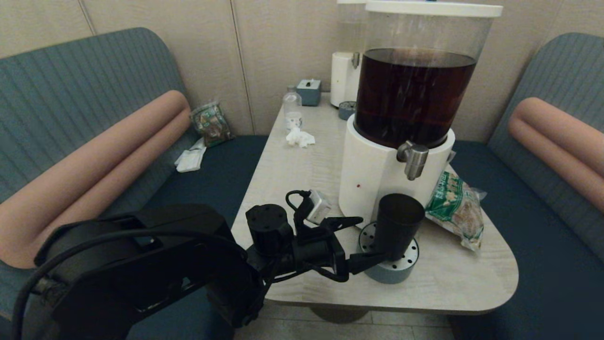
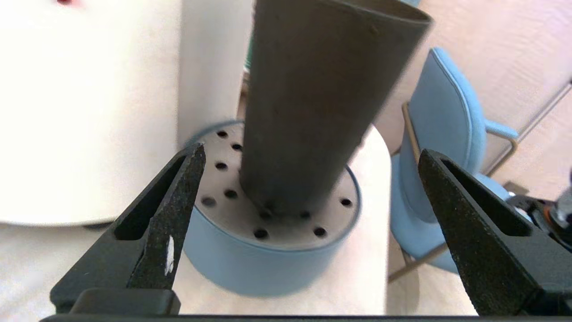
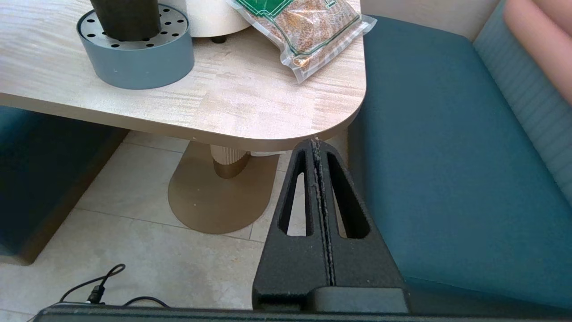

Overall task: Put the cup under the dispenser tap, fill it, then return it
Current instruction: Place it under the water dispenser, then turn on the faucet

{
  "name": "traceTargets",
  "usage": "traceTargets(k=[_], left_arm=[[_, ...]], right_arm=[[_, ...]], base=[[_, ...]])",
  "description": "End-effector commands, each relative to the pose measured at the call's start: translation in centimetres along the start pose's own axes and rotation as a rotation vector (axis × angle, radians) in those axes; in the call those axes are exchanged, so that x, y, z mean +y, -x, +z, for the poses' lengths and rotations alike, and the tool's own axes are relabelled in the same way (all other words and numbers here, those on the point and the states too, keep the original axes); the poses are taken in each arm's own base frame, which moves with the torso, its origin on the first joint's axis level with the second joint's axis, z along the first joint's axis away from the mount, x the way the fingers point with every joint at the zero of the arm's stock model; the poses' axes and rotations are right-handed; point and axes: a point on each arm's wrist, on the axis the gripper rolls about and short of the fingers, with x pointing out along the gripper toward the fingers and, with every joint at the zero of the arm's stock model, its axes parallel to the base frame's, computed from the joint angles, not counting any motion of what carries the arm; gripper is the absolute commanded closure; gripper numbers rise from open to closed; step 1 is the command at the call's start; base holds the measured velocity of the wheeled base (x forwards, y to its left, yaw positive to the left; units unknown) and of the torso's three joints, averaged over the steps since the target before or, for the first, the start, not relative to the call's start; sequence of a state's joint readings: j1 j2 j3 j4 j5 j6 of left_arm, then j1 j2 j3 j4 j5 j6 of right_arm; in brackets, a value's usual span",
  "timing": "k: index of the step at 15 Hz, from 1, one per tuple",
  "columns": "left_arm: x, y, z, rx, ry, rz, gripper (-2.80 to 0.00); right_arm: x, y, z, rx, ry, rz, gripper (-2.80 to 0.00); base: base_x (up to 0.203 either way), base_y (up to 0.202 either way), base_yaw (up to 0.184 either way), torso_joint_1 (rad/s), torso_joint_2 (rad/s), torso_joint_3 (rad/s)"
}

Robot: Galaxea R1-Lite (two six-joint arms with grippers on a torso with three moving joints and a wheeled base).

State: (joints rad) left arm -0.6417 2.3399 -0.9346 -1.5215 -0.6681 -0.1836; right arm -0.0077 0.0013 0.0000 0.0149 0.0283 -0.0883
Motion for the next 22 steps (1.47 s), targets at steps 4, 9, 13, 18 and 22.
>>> traceTargets(k=[4, 9, 13, 18, 22], left_arm=[[-0.8, 2.6, 1.9, 0.005, -0.001, 0.03, -2.8], [-3.7, 9.0, 5.9, 0.006, -0.01, 0.103, -2.8], [-7.3, 16.1, 10.7, -0.082, -0.089, 0.219, 0.0], [-12.4, 25.2, 16.5, -0.312, -0.216, 0.478, 0.0], [-18.9, 28.5, 18.1, -0.504, -0.24, 0.54, 0.0]], right_arm=[[0.0, 0.0, 0.0, 0.001, 0.001, 0.001, 0.0], [0.0, 0.0, 0.0, 0.001, 0.001, 0.001, 0.0], [0.0, 0.0, 0.0, 0.001, 0.001, 0.001, 0.0], [0.0, 0.0, 0.0, 0.001, 0.001, 0.001, 0.0], [0.0, 0.0, 0.0, 0.001, 0.001, 0.001, 0.0]], base=[[0.0, 0.0, 0.0, 0.0, 0.0, 0.0], [0.0, 0.0, 0.0, 0.0, 0.0, 0.0], [0.0, 0.0, 0.0, 0.0, 0.0, 0.0], [0.0, 0.0, 0.0, 0.0, 0.0, 0.0], [0.0, 0.0, 0.0, 0.0, 0.0, 0.0]])
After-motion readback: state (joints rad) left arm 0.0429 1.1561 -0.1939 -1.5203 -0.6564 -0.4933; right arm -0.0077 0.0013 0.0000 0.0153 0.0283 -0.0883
